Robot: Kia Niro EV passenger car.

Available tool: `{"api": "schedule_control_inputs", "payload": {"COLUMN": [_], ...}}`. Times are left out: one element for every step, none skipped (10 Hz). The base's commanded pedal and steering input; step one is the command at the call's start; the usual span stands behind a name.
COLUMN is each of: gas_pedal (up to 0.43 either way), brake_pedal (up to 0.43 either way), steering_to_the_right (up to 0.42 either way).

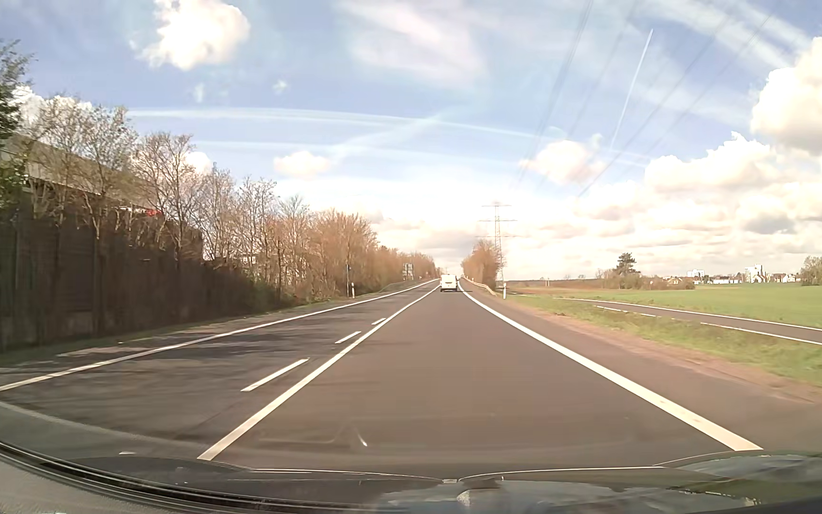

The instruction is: Follow the waypoints while adhering to traffic rules and regulations

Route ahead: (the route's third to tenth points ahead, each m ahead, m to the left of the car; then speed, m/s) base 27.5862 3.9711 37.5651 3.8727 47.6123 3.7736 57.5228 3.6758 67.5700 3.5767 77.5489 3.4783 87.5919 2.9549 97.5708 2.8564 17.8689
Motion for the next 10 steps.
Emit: {"api": "schedule_control_inputs", "payload": {"gas_pedal": [0.299,0.299,0.299,0.299,0.299,0.299,0.299,0.299,0.299,0.299], "brake_pedal": [0.000,0.000,0.000,0.000,0.000,0.000,0.000,0.000,0.000,0.000], "steering_to_the_right": [0.002,0.005,0.005,0.005,0.005,0.005,0.005,0.005,0.005,0.005]}}
